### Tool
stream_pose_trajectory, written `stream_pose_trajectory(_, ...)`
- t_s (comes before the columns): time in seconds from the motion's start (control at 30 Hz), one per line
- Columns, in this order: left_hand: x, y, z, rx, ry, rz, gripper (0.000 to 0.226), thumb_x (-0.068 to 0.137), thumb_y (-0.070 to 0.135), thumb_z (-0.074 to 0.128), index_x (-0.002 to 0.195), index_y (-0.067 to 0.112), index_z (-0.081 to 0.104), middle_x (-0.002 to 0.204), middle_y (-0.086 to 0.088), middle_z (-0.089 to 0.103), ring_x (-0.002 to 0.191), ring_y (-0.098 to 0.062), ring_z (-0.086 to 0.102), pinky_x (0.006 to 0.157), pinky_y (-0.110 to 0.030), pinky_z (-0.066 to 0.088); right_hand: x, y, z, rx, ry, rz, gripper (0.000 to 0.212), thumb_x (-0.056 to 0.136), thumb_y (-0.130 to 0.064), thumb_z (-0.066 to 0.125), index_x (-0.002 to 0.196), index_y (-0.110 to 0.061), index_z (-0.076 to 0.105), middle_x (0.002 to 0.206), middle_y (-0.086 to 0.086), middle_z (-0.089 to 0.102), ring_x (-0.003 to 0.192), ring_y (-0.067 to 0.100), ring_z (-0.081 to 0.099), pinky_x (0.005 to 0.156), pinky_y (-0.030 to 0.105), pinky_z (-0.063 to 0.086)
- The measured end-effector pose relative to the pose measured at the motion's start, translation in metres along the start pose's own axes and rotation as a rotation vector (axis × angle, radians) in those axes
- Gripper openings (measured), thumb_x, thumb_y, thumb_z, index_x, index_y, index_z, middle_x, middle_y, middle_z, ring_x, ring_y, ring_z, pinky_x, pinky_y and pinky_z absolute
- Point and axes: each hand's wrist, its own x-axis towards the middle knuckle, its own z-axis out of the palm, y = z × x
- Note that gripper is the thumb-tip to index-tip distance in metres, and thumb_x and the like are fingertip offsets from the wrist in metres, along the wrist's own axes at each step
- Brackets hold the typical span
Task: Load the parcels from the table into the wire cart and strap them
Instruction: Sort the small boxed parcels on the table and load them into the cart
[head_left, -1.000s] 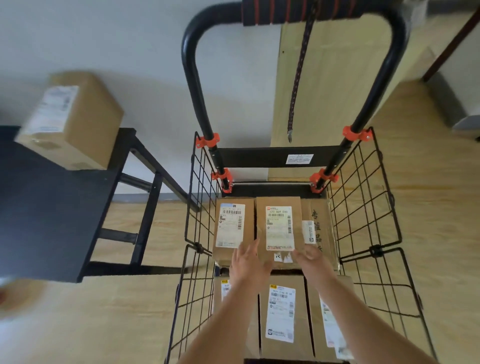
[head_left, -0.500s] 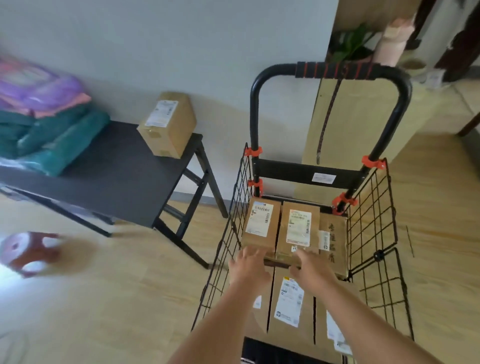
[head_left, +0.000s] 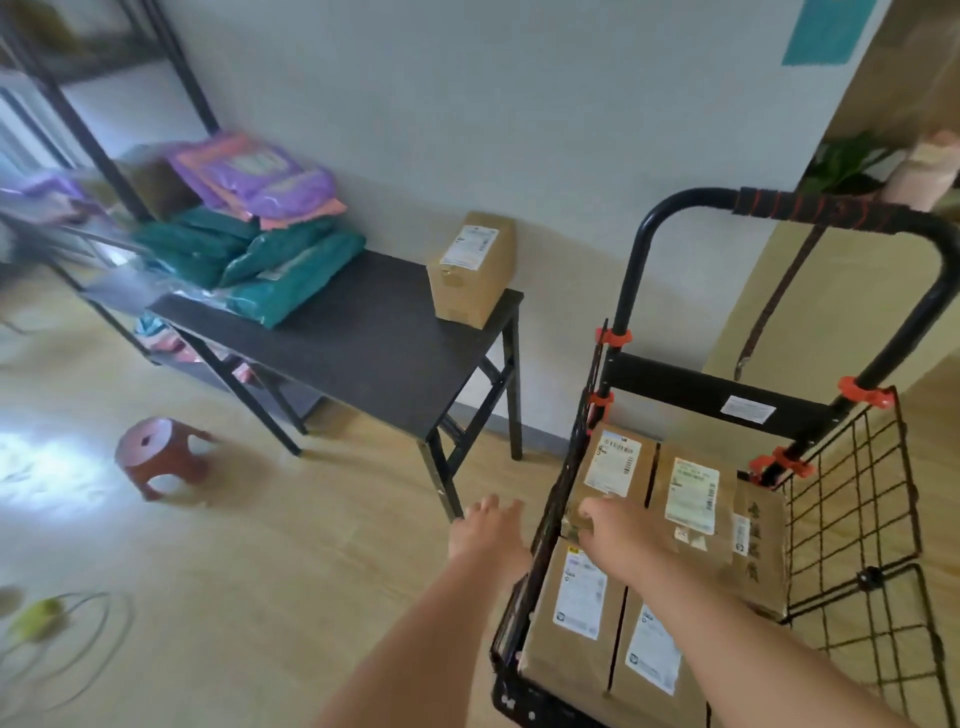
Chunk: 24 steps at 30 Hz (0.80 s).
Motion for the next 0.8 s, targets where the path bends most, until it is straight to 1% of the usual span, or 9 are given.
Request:
stream_pose_trajectory(0.07,-0.004,-0.028,-0.008,-0.024,-0.005,-0.019,0.064,0.09,0.023,0.058,0.148,0.027,0.031,0.149,-0.005,0.038,0.137,-0.028,0.036,0.11,-0.044,0.037,0.002,-0.03,0.004,-0.029,-0.009,-0.022,0.014,0.096,-0.022,0.047,0.1,-0.021,0.06,0.104,0.0,0.059,0.094,0.021,0.059,0.075,0.032,0.051)
stream_pose_trajectory(0.13,-0.009,-0.058,-0.017,-0.069,-0.012,-0.042,0.062,0.09,0.025,0.058,0.147,0.025,0.034,0.149,-0.006,0.038,0.136,-0.028,0.036,0.11,-0.044,0.037,0.004,-0.061,0.007,-0.028,-0.019,-0.048,0.018,0.097,-0.025,0.048,0.109,-0.023,0.061,0.109,0.0,0.06,0.097,0.021,0.059,0.074,0.032,0.051)
stream_pose_trajectory(0.2,-0.014,-0.09,-0.025,-0.104,-0.013,-0.055,0.061,0.09,0.024,0.058,0.147,0.024,0.034,0.148,-0.006,0.039,0.135,-0.027,0.037,0.109,-0.044,0.038,0.008,-0.092,0.009,-0.012,-0.034,-0.071,0.019,0.097,-0.025,0.049,0.112,-0.024,0.061,0.109,-0.002,0.059,0.092,0.018,0.057,0.068,0.029,0.046)
stream_pose_trajectory(0.3,-0.017,-0.137,-0.038,-0.126,0.01,-0.079,0.06,0.09,0.02,0.058,0.146,0.024,0.036,0.144,-0.005,0.042,0.131,-0.026,0.04,0.105,-0.042,0.041,0.015,-0.138,0.013,-0.006,-0.047,-0.094,0.013,0.097,-0.024,0.051,0.108,-0.026,0.059,0.103,-0.006,0.056,0.084,0.013,0.052,0.061,0.023,0.037)
stream_pose_trajectory(0.4,-0.015,-0.182,-0.052,-0.165,0.029,-0.103,0.062,0.09,0.022,0.059,0.147,0.028,0.034,0.145,-0.003,0.042,0.131,-0.025,0.04,0.105,-0.042,0.041,0.024,-0.182,0.018,-0.009,-0.032,-0.1,0.013,0.096,-0.026,0.052,0.108,-0.027,0.06,0.1,-0.008,0.056,0.081,0.01,0.053,0.057,0.02,0.033)
stream_pose_trajectory(0.5,-0.013,-0.226,-0.062,-0.237,0.041,-0.137,0.062,0.091,0.024,0.059,0.147,0.029,0.033,0.146,-0.002,0.041,0.133,-0.025,0.04,0.106,-0.04,0.041,0.033,-0.227,0.028,-0.003,-0.031,-0.107,0.021,0.097,-0.027,0.051,0.115,-0.027,0.06,0.11,-0.007,0.058,0.086,0.011,0.052,0.066,0.022,0.039)
stream_pose_trajectory(0.57,-0.012,-0.255,-0.067,-0.278,0.045,-0.16,0.062,0.091,0.023,0.057,0.148,0.03,0.033,0.146,-0.001,0.041,0.133,-0.025,0.04,0.106,-0.039,0.04,0.038,-0.257,0.035,-0.011,-0.034,-0.108,0.021,0.096,-0.026,0.05,0.114,-0.028,0.061,0.116,-0.007,0.058,0.096,0.013,0.058,0.073,0.025,0.045)
stream_pose_trajectory(0.67,-0.009,-0.288,-0.076,-0.321,0.053,-0.177,0.061,0.091,0.023,0.057,0.147,0.031,0.035,0.145,-0.002,0.042,0.133,-0.024,0.041,0.105,-0.039,0.042,0.042,-0.296,0.044,0.022,-0.028,-0.096,0.031,0.096,-0.026,0.049,0.125,-0.028,0.059,0.126,-0.007,0.059,0.11,0.015,0.059,0.086,0.029,0.051)
stream_pose_trajectory(0.8,-0.003,-0.309,-0.09,-0.38,0.101,-0.173,0.06,0.09,0.021,0.058,0.146,0.03,0.037,0.142,-0.002,0.045,0.13,-0.023,0.045,0.102,-0.036,0.045,0.047,-0.329,0.038,0.009,-0.005,-0.067,0.035,0.098,-0.022,0.048,0.131,-0.027,0.057,0.127,-0.007,0.058,0.11,0.014,0.059,0.09,0.032,0.052)
